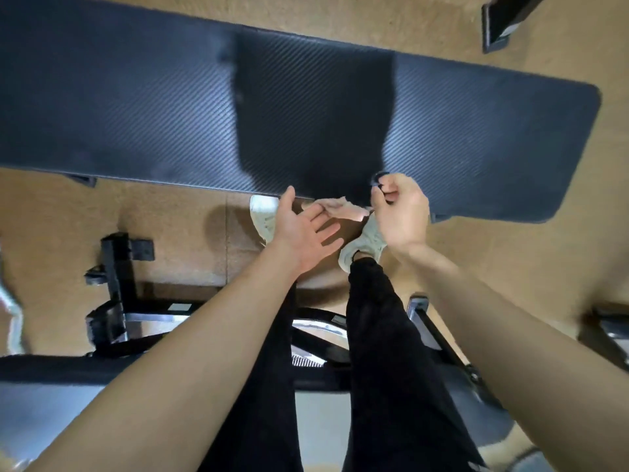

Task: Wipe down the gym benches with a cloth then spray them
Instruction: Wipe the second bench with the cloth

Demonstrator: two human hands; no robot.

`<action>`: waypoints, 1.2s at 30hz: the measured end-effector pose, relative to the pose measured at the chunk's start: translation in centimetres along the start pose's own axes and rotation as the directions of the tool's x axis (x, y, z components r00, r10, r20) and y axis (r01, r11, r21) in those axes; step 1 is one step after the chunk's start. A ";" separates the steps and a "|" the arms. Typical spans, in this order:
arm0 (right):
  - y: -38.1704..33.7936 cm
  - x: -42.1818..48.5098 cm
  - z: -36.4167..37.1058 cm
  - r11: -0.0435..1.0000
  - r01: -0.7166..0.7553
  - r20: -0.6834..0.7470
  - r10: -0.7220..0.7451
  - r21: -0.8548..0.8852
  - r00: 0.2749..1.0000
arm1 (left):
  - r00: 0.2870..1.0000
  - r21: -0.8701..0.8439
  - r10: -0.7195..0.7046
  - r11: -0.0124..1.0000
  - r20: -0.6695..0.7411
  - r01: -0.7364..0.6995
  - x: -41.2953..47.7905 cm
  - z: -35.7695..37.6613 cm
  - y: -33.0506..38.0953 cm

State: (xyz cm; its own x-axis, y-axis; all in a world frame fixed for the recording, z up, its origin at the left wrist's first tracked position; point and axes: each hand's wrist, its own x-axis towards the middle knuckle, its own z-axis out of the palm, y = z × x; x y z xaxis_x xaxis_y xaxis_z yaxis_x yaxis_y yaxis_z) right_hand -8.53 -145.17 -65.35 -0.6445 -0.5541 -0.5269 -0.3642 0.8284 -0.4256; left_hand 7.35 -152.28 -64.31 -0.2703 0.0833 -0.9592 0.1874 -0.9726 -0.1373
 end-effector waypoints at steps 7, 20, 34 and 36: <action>4.1 -2.3 0.6 -0.115 -0.873 0.835 0.374 0.475 0.405 | 0.999 0.205 0.019 0.979 -0.039 -0.011 1.0 2.7 -2.3; 5.7 0.1 1.4 -0.664 -0.607 0.869 0.134 0.436 0.477 | 0.742 0.925 0.669 0.305 -0.041 -0.224 0.8 3.4 -1.6; 12.3 1.3 -3.5 -0.800 -0.349 0.778 0.217 0.487 0.589 | 0.834 0.666 0.330 -0.743 0.442 -0.059 3.8 11.0 -5.8; 13.8 1.7 -4.7 -0.797 -0.324 0.764 0.245 0.510 0.597 | 0.841 0.571 0.273 -0.819 0.467 -0.051 4.8 11.9 -6.7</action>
State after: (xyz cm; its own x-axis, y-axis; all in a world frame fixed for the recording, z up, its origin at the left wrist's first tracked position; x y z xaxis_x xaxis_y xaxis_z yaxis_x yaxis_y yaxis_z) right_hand -17.81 -134.35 -68.67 0.0392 -0.1905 -0.9809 0.8420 -0.5222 0.1351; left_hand -6.45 -147.99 -65.02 -0.6170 -0.2970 -0.7288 -0.6791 0.6688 0.3024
